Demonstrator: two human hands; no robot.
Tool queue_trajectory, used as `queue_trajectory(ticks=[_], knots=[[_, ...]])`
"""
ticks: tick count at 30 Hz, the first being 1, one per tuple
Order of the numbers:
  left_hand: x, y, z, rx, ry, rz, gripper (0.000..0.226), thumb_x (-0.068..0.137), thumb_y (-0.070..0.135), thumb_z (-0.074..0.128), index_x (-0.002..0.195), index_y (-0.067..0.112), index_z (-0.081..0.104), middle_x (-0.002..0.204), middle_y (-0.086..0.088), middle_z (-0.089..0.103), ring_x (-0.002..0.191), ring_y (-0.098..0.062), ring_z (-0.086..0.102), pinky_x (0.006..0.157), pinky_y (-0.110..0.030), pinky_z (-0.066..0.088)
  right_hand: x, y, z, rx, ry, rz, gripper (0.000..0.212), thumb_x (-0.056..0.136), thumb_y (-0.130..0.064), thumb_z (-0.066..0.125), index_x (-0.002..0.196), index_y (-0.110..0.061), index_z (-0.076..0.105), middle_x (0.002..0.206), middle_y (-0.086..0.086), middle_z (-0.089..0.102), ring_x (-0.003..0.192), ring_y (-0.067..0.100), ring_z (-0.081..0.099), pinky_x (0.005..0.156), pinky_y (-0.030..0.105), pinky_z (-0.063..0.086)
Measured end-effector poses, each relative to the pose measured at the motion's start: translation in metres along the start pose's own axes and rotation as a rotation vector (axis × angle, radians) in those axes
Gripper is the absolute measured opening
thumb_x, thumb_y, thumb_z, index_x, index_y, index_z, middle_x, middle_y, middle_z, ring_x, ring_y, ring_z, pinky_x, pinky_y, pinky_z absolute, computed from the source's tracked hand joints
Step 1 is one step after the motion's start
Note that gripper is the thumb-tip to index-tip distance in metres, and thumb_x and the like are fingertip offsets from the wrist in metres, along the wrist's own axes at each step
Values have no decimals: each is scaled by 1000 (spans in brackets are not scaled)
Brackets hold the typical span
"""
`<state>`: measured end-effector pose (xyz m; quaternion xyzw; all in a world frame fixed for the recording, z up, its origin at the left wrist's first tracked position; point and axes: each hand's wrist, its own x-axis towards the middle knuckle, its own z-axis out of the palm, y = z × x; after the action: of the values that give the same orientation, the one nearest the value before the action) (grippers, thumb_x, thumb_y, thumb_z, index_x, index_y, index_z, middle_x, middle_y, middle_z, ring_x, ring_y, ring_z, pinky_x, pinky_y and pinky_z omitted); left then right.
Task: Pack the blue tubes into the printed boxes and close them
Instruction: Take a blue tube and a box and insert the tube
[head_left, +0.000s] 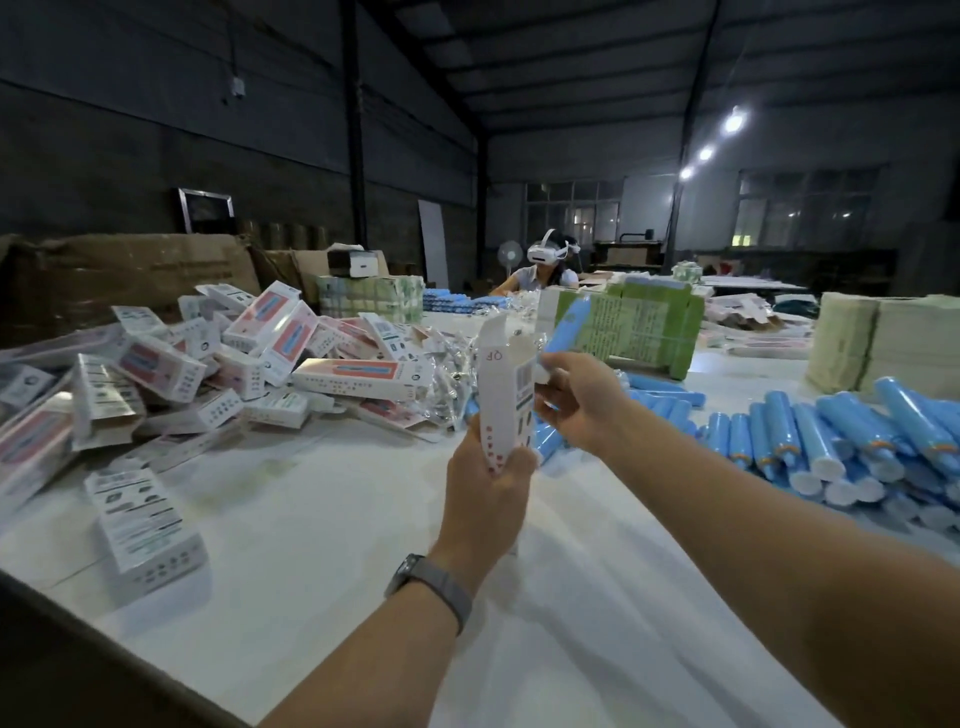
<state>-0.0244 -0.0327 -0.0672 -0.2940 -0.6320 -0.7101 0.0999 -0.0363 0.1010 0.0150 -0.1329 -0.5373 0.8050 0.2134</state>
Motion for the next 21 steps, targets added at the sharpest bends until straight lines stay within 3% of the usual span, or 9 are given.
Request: queue_trajectory(ticks=[2,6,9,12,14,18,21], knots=[[0,1,0,30,22,10,51,72,28,54,123,18,58,105,2,68,88,-12,64,62,-11,49,-20,-15,8,2,-89,-11,4,91,-5,50,90,-10,51,63,2,62,55,13,52,53,25,41],[-1,4,0,87,29,19,53,71,29,52,124,26,52,95,6,63,76,-2,62,57,-16,49,-42,-45,20,50,-52,-112,10,99,-24,52,99,-15,56,95,9,71,74,20,65,65,31,50],[-3,5,0,132,45,41,61,70,30,52,130,18,53,97,0,63,76,-5,60,55,-12,45,-52,-59,24,-132,-10,-306,21,101,-35,53,100,-15,59,92,8,68,85,21,61,77,36,53],[-4,6,1,132,48,52,64,70,29,53,133,15,52,100,-2,62,77,-2,60,55,-8,44,-63,-70,25,-182,-74,-473,23,101,-35,54,95,-14,61,93,8,62,85,19,60,72,34,52],[-4,8,2,118,41,43,65,71,27,53,134,13,52,100,0,62,76,0,60,56,-7,44,-70,-74,29,-286,-148,-517,25,100,-32,56,101,-7,62,102,14,66,89,21,65,70,30,53],[-6,9,2,119,67,37,56,71,26,52,127,17,54,85,11,58,67,4,58,52,-8,40,-78,-62,38,-735,-206,-632,26,96,-23,64,114,-6,60,85,1,64,79,17,63,62,25,49],[-6,10,2,127,89,38,44,72,25,53,115,21,55,72,11,55,57,2,54,48,-8,37,-79,-53,39,-824,-231,-735,63,91,-22,70,142,-28,34,90,3,61,69,12,58,62,26,51]])
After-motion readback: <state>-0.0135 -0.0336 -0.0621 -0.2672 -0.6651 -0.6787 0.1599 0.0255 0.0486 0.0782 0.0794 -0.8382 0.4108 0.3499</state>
